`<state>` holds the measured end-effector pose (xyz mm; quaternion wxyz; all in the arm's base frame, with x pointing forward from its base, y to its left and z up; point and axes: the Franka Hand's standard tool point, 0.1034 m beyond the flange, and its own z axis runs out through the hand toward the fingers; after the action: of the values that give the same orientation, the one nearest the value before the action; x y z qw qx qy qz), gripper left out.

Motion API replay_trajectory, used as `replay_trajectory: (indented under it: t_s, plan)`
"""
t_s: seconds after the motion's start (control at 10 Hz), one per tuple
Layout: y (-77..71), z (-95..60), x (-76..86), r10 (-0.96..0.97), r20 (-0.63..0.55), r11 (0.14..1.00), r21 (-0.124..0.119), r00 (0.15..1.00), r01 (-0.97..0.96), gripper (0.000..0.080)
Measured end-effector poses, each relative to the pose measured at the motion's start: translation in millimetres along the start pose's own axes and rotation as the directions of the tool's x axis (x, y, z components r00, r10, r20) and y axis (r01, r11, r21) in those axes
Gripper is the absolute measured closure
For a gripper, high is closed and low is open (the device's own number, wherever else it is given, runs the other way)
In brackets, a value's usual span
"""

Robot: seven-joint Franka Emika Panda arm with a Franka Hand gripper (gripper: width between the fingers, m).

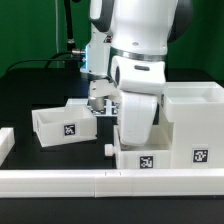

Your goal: Assemble drawer

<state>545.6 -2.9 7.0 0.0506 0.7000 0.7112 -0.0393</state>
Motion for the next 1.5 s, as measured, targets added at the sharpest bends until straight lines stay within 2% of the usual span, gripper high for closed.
replay_trajectory:
  t_s: [0.6,0.8,0.9,1.0,1.1,1.2,1.3,1.4,1.5]
  plan:
    - [2.2,-1.3,-0.8,0.002,0.005,1.000,0.007,1.000,-0.002,0.0737]
    - [6.2,-12.4,-2.6,0.004,0.010,1.000,0.001,1.000,-0.004,0.0399]
    - [7.3,-19.7,-2.0,0.003,0.013,1.000,0.004,1.000,-0.003,0.0399]
    - [9.4,-30.3,-2.1,0.002,0.018,1.000,0.005,1.000,-0.002,0.0234]
    - [10.9,-41.4,-4.3,0.003,0.032,1.000,0.022,0.999,-0.004,0.0234]
    - [16.9,-53.7,-7.9,0.005,0.043,1.000,0.026,0.999,-0.006,0.0160]
    - [21.4,-60.8,-15.9,-0.007,0.047,1.000,0.019,0.999,0.006,0.0152]
    - [24.2,-62.0,-27.7,-0.016,0.052,1.000,0.022,0.999,0.014,0.0152]
    - [26.7,-58.0,-41.0,-0.033,0.058,0.999,0.037,0.998,0.031,0.0152]
